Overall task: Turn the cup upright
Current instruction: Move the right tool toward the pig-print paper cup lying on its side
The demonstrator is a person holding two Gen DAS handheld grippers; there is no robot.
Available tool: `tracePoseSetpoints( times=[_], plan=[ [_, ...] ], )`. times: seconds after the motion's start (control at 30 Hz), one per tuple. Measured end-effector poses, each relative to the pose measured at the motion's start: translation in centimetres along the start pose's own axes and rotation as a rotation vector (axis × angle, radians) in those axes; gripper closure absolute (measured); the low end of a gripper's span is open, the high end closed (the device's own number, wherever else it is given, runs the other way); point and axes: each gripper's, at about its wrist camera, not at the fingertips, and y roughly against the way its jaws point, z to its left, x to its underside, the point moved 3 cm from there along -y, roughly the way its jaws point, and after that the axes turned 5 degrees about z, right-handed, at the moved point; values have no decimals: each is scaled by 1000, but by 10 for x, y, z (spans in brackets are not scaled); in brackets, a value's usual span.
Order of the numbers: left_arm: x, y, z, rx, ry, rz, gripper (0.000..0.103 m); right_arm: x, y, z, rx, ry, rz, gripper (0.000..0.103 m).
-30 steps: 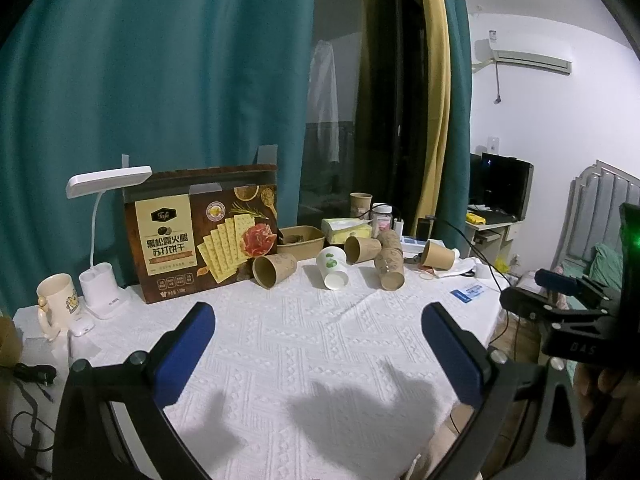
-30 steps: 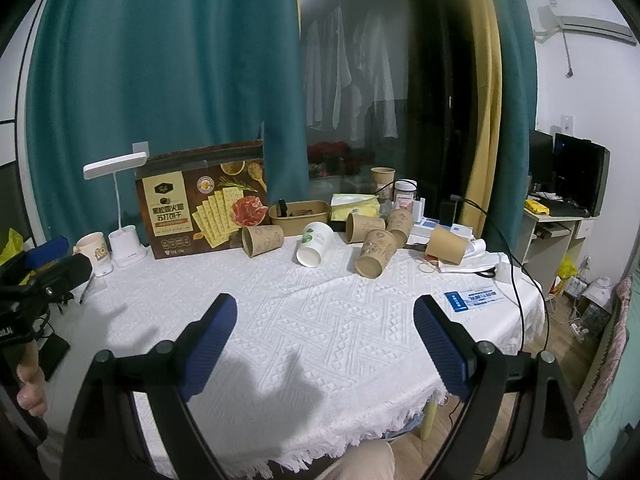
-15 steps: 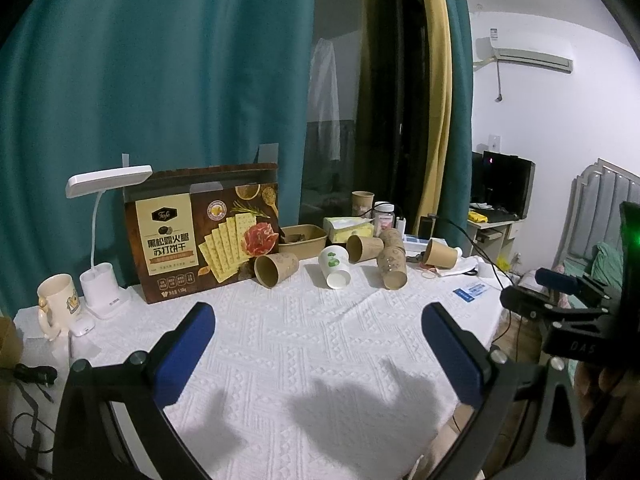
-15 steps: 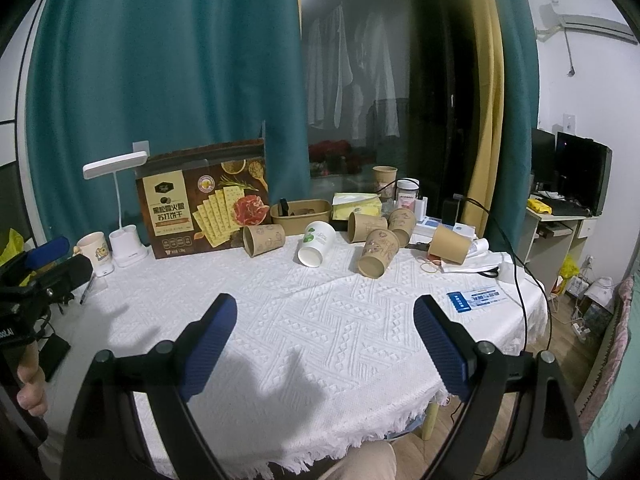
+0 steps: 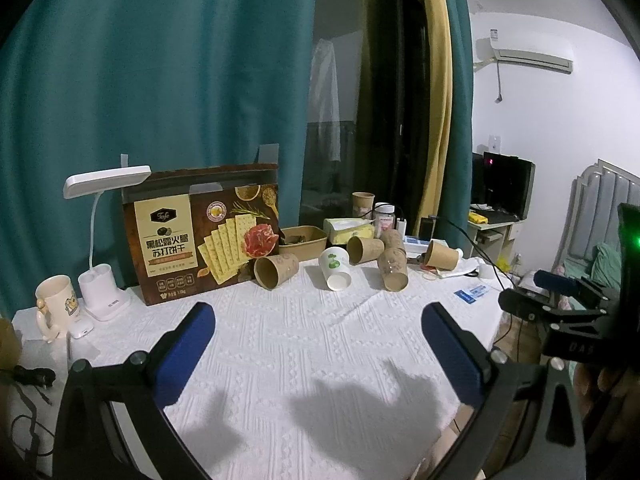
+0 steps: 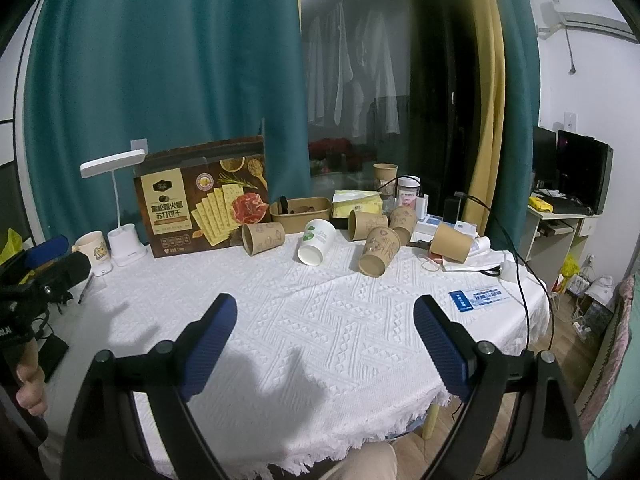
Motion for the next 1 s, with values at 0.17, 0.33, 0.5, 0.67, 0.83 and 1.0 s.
tracePoseSetpoints(
  times=[0.17,0.33,0.5,0.67,0.83,1.0],
  plan=[
    [-2,-12,4,-1,-2,16,0,1,-20,-2,-11,-8,19,14],
    [-2,-45,14,-6,-10,65,0,-5,-53,-9,-27,-6,47,14],
    [-6,-115,31,-42,-34,228,0,-11,-126,-32,-45,-27,163,14],
    [-15,-192,44,-42,-112,344,0,-26,-195,-58,-83,-26,272,14],
    [-30,-269,60,-87,-178,381,0,-38,-260,-79,-117,-80,348,14],
    [-47,-346,60,-143,-328,405,0,-41,-302,-82,-151,-102,378,14]
  ],
)
